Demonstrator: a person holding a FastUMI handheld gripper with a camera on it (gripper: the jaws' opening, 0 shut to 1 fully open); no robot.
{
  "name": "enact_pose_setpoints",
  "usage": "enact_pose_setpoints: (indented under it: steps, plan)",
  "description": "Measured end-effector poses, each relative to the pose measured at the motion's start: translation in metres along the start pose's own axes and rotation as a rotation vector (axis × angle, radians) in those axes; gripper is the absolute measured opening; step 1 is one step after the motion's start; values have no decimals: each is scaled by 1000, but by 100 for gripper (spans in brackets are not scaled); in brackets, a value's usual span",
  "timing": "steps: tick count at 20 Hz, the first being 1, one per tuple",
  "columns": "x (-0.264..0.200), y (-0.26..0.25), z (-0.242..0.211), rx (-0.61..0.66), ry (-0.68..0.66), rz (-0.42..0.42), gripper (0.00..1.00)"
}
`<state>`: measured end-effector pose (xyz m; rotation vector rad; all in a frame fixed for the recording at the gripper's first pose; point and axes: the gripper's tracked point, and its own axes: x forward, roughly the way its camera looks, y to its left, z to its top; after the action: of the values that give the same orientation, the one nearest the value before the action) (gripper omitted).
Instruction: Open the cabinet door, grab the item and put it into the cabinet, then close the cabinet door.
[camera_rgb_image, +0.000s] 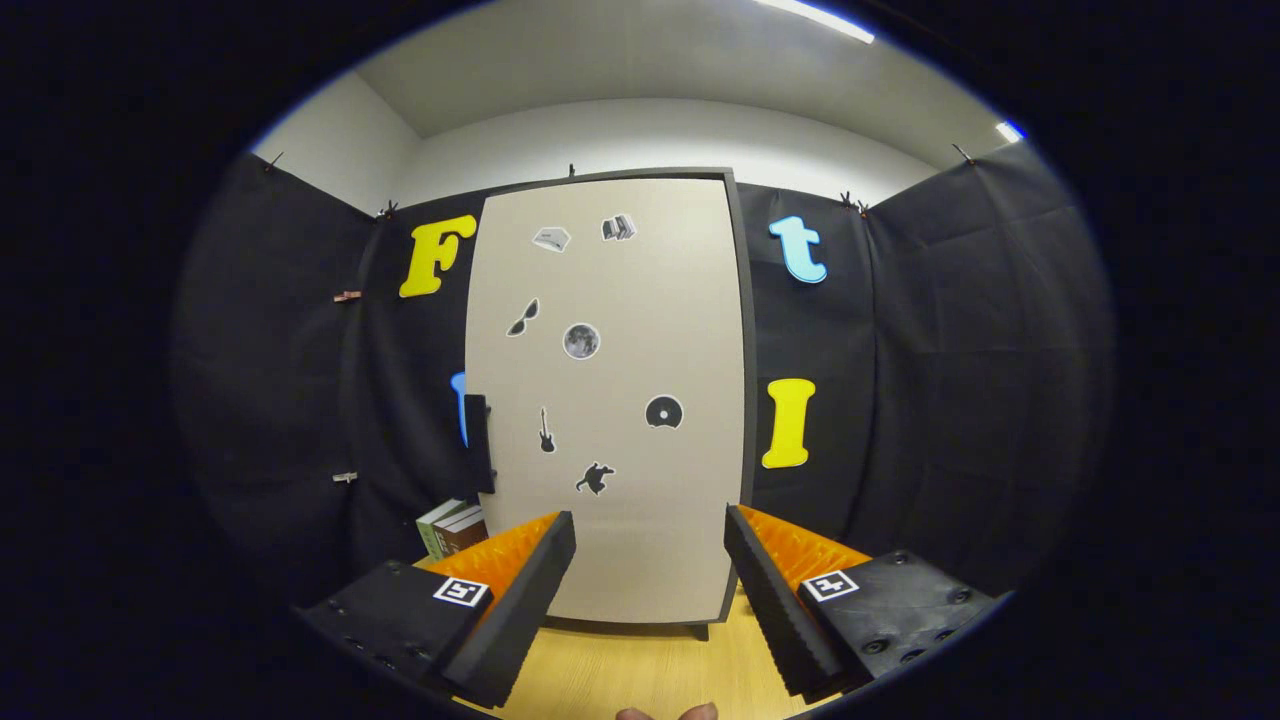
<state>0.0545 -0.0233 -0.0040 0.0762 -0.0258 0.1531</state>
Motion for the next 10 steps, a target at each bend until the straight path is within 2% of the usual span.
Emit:
enact_pose_setpoints:
  steps: [10]
  plan:
    - [7,2,-4,-6,1,17,97]
